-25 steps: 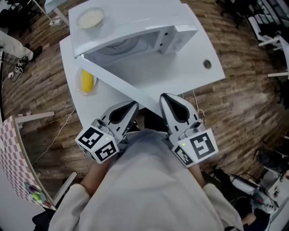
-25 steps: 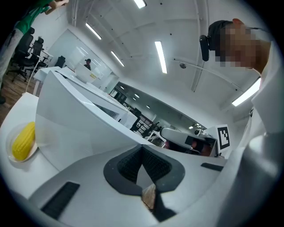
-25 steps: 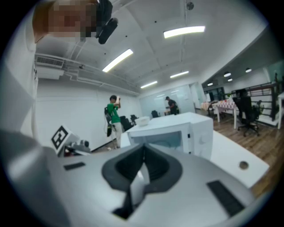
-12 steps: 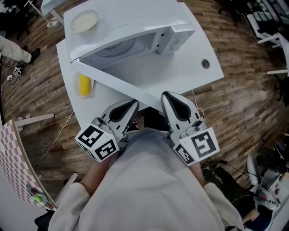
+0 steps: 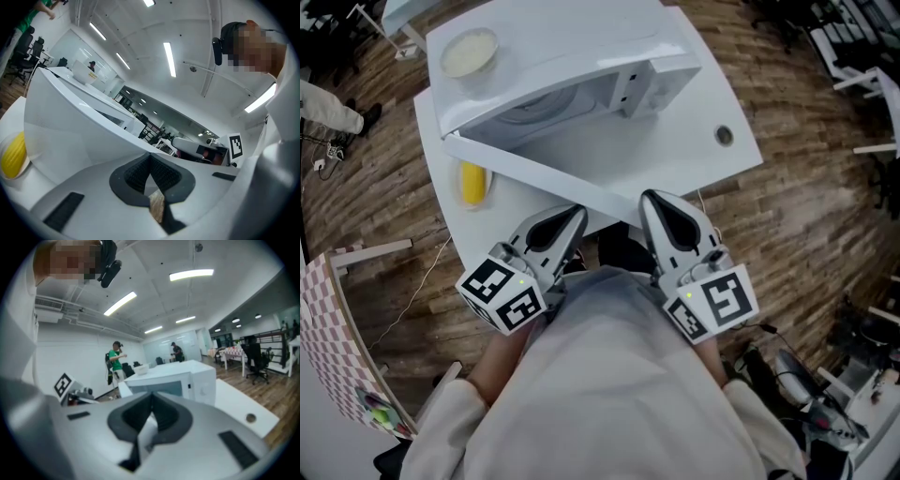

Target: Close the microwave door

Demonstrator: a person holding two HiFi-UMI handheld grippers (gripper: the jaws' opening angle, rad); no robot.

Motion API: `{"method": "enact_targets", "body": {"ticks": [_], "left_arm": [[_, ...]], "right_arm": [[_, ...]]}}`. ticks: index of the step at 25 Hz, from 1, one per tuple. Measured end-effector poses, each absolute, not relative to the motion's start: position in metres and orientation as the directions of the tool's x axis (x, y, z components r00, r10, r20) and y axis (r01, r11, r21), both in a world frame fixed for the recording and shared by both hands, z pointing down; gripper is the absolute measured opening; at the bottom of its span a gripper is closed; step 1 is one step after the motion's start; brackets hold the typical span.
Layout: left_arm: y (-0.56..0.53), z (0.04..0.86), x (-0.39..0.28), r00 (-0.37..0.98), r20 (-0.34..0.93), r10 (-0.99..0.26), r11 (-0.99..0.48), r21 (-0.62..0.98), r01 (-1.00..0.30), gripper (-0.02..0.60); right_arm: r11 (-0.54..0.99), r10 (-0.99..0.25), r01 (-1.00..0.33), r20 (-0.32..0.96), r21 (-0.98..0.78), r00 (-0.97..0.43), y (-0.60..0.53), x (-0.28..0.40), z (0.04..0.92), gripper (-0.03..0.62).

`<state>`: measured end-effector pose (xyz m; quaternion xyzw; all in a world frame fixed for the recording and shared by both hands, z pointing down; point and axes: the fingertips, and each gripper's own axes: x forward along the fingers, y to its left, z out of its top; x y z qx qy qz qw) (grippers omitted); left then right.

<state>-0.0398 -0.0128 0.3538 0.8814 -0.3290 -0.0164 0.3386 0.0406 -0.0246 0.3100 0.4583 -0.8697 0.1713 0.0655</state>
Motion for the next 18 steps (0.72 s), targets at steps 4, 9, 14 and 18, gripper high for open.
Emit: {"method": "enact_targets", "body": {"ticks": [4,9,14,18], "left_arm": [[-0.017,0.354,-0.039,0.782,0.19,-0.593,-0.55,0.614,-0.566,0.017],[-0.021,0.355,-0.037,0.782,0.188,-0.594,-0.55,0.615,-0.565,0.016],[-0.025,0.353,-0.034,0.786,0.177,-0.592,-0.552,0.621,-0.556,0.017],[-0.029,0.353,-0.032,0.786,0.18,-0.592,-0.551,0.622,-0.557,0.017]], "right_arm": [[0.523,-0.773,-0.818,0.271,-0.238,-0.573,-0.028,0.041,0.311,0.023],[0.522,-0.773,-0.819,0.272,-0.239,-0.572,-0.03,0.043,0.312,0.021],[0.515,-0.778,-0.823,0.272,-0.241,-0.567,-0.032,0.047,0.312,0.023],[0.512,-0.779,-0.823,0.271,-0.246,-0.566,-0.035,0.049,0.312,0.023]]}}
